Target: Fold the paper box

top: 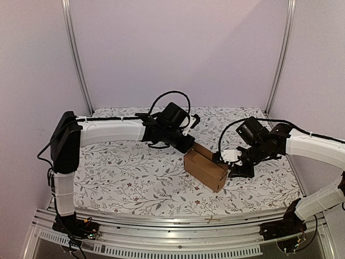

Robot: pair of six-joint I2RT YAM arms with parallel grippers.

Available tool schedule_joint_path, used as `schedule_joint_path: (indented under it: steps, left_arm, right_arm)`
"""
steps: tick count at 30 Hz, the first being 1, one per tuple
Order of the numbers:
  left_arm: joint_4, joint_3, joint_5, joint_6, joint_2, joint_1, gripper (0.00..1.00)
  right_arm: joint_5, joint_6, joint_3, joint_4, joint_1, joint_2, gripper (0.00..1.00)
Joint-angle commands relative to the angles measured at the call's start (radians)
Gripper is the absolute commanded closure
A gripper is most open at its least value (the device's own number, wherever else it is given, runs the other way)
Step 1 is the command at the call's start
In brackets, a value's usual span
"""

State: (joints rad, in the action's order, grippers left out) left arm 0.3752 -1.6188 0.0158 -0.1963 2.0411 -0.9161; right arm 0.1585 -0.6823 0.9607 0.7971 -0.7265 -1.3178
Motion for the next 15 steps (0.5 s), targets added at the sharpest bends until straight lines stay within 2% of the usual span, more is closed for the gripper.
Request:
schedule_joint_path:
  steps: [1,15]
  left_arm:
    - [0.018,0.040,0.007,-0.022,-0.006,-0.011,1.00]
    - [-0.054,0.135,-0.102,-0.031,-0.029,-0.070,1.00]
  right_arm:
    - [-0.027,0.018,-0.006,-0.058,-0.004,-0.009,0.71]
    - [-0.049,0.023,-0.016,-0.070,-0.004,-0.018,0.74]
